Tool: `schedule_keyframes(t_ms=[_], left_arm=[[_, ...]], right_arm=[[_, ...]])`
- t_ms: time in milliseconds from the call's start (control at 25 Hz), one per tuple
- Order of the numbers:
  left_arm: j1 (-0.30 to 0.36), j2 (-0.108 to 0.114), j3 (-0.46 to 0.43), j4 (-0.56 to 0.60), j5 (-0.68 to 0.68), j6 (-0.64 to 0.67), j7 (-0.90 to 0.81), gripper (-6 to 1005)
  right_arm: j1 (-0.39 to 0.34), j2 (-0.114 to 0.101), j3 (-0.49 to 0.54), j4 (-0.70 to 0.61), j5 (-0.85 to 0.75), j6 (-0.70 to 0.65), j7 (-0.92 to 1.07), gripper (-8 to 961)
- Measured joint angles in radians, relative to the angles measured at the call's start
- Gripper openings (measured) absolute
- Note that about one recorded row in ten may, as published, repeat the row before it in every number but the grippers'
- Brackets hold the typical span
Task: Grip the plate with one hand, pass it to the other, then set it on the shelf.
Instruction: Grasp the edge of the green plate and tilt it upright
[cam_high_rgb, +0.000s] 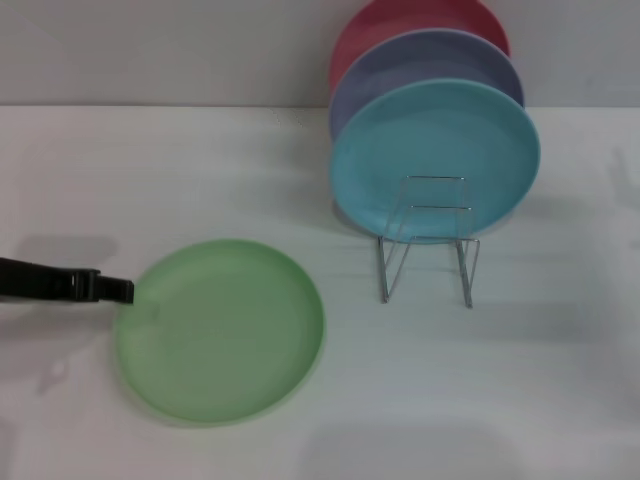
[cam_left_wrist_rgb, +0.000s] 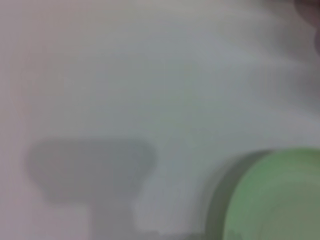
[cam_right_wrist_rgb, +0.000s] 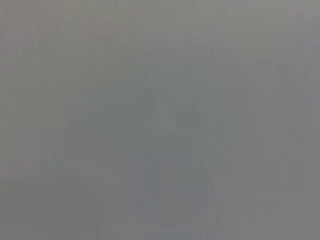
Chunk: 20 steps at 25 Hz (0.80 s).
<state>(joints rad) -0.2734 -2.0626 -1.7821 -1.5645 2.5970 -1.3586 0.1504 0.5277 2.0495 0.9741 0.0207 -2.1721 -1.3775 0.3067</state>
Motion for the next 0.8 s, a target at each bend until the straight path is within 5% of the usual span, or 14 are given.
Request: schedule_keyframes(t_ms=[800], left_arm=[[-0.111, -0.002, 0.047, 0.122, 0.065, -0.046, -0.066, 762]], right_arm=[[-0.018, -0.006, 0.000, -0.015, 0.016, -0.007, -0.001, 665]])
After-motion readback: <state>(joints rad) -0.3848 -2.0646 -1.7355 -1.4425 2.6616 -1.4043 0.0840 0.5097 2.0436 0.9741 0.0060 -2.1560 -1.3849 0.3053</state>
